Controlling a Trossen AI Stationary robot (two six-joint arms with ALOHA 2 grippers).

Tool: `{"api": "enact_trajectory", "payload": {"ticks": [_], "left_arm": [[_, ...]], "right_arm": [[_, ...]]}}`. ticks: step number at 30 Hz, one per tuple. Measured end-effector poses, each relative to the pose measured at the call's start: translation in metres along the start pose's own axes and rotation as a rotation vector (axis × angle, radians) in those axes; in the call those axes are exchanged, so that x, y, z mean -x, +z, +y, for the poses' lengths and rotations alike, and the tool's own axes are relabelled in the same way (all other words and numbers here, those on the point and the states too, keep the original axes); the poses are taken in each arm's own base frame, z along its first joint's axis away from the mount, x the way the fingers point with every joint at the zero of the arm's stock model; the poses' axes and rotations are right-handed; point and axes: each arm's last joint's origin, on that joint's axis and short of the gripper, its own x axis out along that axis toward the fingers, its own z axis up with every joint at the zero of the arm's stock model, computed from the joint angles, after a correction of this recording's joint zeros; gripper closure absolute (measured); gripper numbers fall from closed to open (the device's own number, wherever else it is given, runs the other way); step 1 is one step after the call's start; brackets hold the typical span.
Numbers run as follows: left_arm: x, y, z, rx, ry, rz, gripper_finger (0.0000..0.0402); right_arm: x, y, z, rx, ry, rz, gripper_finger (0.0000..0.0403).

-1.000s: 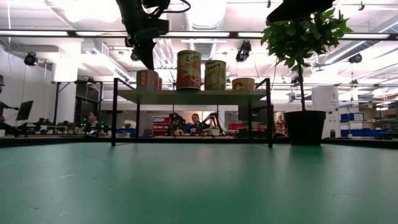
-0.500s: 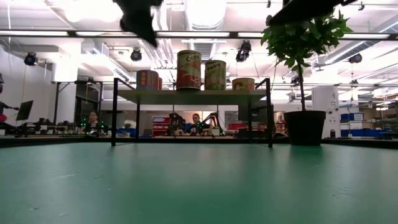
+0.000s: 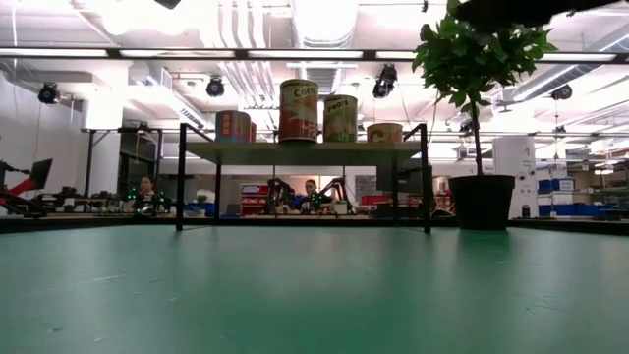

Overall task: Pick and place cans onto a shelf
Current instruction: Return to Home Position

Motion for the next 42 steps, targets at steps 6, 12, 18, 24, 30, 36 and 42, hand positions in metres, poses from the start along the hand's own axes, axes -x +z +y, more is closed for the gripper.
{"api": "enact_trajectory", "payload": {"ticks": [6,12,18,24,30,36,42], "left_arm": [[0.017,-0.040,0.001,0.015,-0.001,-0.076,0.0402],[0.031,-0.071,0.006,0.049,0.009,-0.151,0.0402],[0.044,-0.093,0.009,0.083,0.014,-0.206,0.0402],[0.055,-0.112,0.013,0.113,0.019,-0.267,0.0402],[0.061,-0.130,0.013,0.147,0.023,-0.328,0.0402],[0.061,-0.149,0.012,0.167,0.029,-0.375,0.0402],[0.052,-0.173,0.006,0.187,0.027,-0.375,0.0402]], "right_arm": [[0.024,-0.019,-0.001,0.015,-0.022,-0.062,0.0390],[0.046,-0.039,-0.002,0.004,-0.047,-0.134,0.0390],[0.070,-0.060,-0.003,0.007,-0.096,-0.252,0.0390],[0.081,-0.078,-0.003,0.009,-0.203,-0.295,0.0390],[0.081,-0.091,0.001,0.027,-0.196,-0.282,0.0390],[0.077,-0.097,0.003,0.046,-0.209,-0.269,0.0390],[0.066,-0.118,0.012,0.056,-0.198,-0.205,0.0390]]}}
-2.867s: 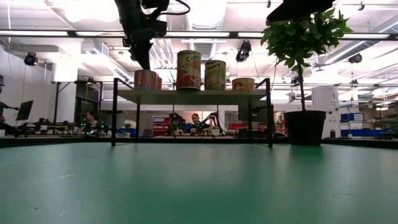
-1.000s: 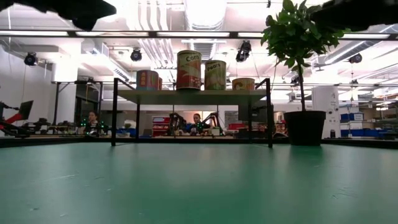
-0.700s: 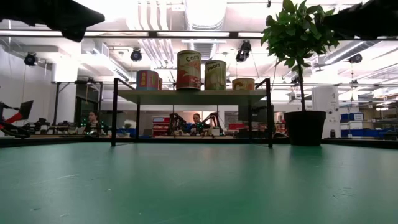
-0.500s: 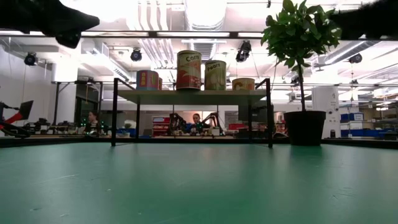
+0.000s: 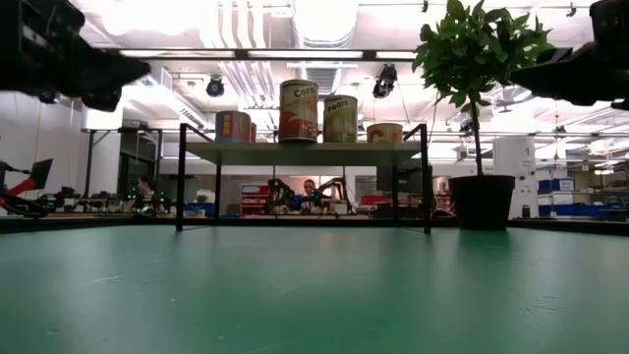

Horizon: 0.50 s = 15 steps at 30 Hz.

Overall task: Pick and place cans onto a shelf
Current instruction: Return to Home Position

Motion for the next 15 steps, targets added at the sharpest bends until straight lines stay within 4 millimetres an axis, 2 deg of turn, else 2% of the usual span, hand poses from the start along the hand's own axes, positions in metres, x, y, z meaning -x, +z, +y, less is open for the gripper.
{"api": "enact_trajectory", "payload": {"ticks": [2,7,12,15], "left_arm": [[-0.0018,-0.0104,-0.0014,0.001,0.000,0.004,0.0402],[-0.0021,-0.0102,-0.0013,0.016,0.004,0.000,0.0402],[-0.0022,-0.0097,-0.0006,0.058,0.027,-0.004,0.0402],[-0.0023,-0.0098,-0.0007,0.058,0.027,-0.002,0.0402]], "right_arm": [[-0.0021,-0.0023,0.0012,-0.025,-0.010,-0.022,0.0390],[-0.0038,-0.0029,0.0004,-0.050,-0.004,-0.029,0.0390],[-0.0035,-0.0060,-0.0053,-0.256,-0.196,0.042,0.0390],[-0.0032,-0.0078,-0.0073,-0.307,-0.286,0.072,0.0390]]}}
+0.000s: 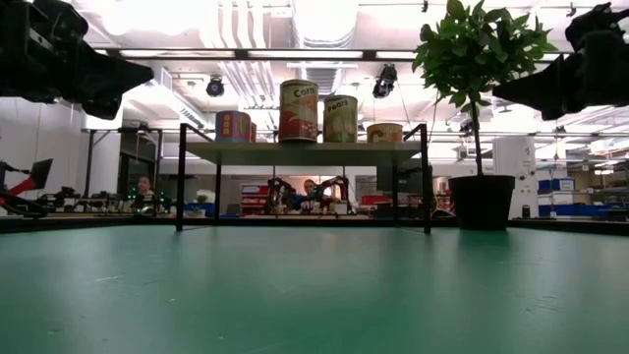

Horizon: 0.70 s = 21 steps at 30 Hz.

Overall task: Pick and place cans onto a shelf
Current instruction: Return to Home Position

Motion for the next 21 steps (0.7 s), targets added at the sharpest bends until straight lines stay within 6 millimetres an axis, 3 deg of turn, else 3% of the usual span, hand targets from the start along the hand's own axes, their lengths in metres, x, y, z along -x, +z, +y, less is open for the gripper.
{"api": "enact_trajectory", "payload": {"ticks": [21], "left_arm": [[0.0000,0.0019,0.0000,0.000,0.000,-0.004,0.0402]], "right_arm": [[-0.0001,-0.0006,-0.0002,-0.004,-0.012,0.005,0.0390]]}}
